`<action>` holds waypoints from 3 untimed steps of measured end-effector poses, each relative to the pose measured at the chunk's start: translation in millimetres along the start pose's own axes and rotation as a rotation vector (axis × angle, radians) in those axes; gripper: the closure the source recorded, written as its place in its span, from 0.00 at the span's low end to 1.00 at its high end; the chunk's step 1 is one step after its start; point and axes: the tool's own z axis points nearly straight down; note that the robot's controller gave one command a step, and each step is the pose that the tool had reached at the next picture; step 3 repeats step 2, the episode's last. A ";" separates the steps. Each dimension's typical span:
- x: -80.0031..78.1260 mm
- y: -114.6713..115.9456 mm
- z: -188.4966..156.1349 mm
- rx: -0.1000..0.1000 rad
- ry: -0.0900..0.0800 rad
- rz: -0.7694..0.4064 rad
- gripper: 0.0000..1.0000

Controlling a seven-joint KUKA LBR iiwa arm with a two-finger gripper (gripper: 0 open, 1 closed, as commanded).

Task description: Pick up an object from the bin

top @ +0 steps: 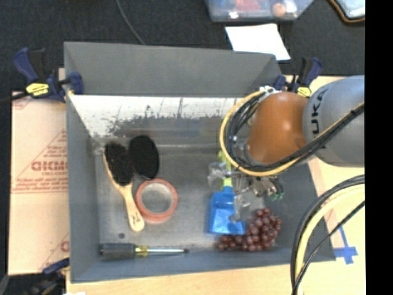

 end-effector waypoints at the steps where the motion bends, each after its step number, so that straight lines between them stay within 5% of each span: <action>1: 5.4 1.5 27.5 0.008 -0.014 -0.169 0.00; 2: -17.7 8.9 28.2 0.004 -0.009 -0.236 1.00; 3: -17.7 8.9 28.2 0.004 -0.009 -0.236 1.00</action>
Offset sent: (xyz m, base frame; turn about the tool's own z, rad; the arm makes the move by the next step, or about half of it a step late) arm 0.0113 0.0149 -0.0303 -0.2408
